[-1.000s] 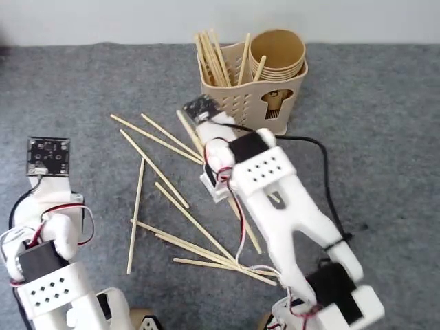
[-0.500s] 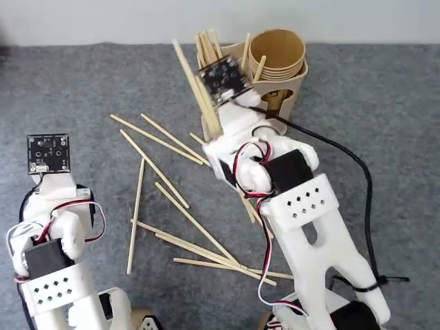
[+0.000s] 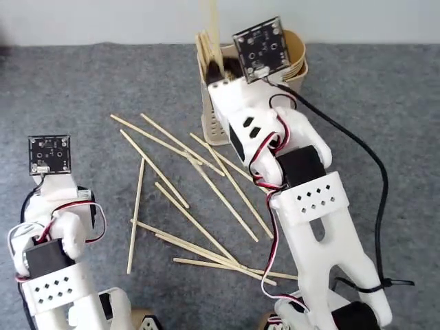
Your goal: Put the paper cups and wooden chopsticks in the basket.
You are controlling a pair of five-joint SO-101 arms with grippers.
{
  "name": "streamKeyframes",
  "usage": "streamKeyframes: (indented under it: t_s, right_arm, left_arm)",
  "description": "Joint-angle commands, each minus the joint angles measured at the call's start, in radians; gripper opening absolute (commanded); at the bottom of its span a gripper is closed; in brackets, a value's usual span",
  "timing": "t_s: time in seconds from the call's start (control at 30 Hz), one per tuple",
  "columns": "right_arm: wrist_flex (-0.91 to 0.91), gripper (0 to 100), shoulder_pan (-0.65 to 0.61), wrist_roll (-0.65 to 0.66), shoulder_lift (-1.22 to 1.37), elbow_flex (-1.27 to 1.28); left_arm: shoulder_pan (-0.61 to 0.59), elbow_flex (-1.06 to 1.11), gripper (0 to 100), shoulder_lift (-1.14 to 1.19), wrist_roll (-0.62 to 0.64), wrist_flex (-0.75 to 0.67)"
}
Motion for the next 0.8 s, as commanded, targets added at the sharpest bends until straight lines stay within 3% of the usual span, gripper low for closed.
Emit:
streamKeyframes:
  t_s: [0.0,0.3,0.47,0.67,0.77]
  right_arm:
    - [-0.173,0.7,0.015,-0.009,0.021,-0.012]
    - [-0.529,0.8,0.102,-0.008,0.315,-0.014]
    - [-0.529,1.7,0.116,-0.005,0.403,-0.011]
    - [-0.36,32.1,0.108,-0.009,0.392,-0.014]
    - [-0.245,30.9,0.108,-0.011,0.309,-0.014]
  left_arm:
    - [0.003,-0.013,7,-0.015,0.011,0.005]
    - [-0.003,-0.013,7,-0.015,0.011,0.008]
    - [-0.003,-0.013,7,-0.015,0.011,0.008]
    - [0.003,-0.013,7,-0.015,0.011,0.008]
    - [0.005,-0.013,7,-0.014,0.012,0.003]
